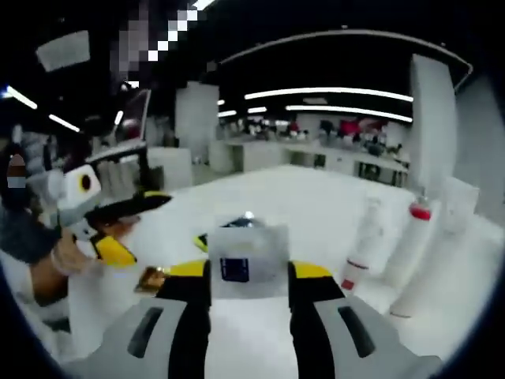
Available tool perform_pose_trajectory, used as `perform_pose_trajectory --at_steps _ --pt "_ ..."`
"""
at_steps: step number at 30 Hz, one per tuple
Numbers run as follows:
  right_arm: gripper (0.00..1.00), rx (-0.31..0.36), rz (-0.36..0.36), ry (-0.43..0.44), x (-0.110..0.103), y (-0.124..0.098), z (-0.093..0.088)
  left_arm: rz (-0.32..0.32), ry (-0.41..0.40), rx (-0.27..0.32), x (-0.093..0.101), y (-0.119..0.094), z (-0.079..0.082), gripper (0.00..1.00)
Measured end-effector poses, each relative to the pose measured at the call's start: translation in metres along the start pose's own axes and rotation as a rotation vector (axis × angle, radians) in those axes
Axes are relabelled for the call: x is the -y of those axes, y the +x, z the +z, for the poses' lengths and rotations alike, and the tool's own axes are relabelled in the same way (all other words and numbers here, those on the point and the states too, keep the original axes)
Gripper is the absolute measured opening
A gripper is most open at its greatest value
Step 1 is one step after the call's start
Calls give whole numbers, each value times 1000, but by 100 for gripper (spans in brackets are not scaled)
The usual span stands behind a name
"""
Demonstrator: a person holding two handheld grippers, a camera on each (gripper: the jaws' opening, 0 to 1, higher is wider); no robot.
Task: Arrange the skincare products in the storage area until every visible bottle or jar stands upright without overlapping.
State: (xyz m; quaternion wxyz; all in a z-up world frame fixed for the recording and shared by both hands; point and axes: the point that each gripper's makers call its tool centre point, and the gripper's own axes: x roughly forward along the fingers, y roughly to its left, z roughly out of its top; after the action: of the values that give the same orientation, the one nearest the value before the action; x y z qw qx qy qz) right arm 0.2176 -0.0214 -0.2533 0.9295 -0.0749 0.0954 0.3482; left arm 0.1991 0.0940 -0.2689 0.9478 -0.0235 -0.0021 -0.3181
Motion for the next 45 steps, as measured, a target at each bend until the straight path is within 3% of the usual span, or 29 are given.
perform_pose_trajectory --at_steps 2,3,6,8,10,12,13,16,19,21,25,30,34,40,42,43,45 --pt "37 18 -8 3 1 4 5 0 9 4 0 0 1 95" --pt "37 87 -9 12 -3 9 16 5 16 15 0 -1 3 93" --pt "37 140 -4 50 -8 14 24 7 28 19 1 0 5 91" --pt "37 213 -3 101 -4 18 34 14 33 47 1 2 11 90" --pt "37 250 -7 113 -2 18 39 -34 17 67 8 8 16 88" --pt "37 257 -23 119 4 13 39 -117 -51 54 20 19 18 87" --pt "37 260 -17 120 6 11 39 -121 -63 34 21 22 17 87" --pt "37 310 -26 137 18 3 42 -116 -15 -15 19 40 15 92" --pt "37 316 -63 136 34 -3 43 -114 37 20 21 58 26 99" --pt "37 326 -76 163 41 -6 44 -107 -5 26 21 62 29 97" --pt "37 359 -83 178 47 -14 48 -146 -123 111 27 69 38 99" --pt "37 346 -80 176 45 -9 46 -168 -102 51 37 63 24 80" --pt "37 344 -80 175 42 -9 44 -152 -28 42 42 60 18 80" --pt "37 332 -88 166 39 -5 32 -197 19 20 65 59 3 73" --pt "37 312 -82 156 28 -6 25 -208 64 -5 70 61 -6 63" --pt "37 314 -81 147 25 -5 24 -210 77 -25 68 61 -8 52" --pt "37 301 -72 152 24 -3 20 -179 101 -34 65 65 -12 38"
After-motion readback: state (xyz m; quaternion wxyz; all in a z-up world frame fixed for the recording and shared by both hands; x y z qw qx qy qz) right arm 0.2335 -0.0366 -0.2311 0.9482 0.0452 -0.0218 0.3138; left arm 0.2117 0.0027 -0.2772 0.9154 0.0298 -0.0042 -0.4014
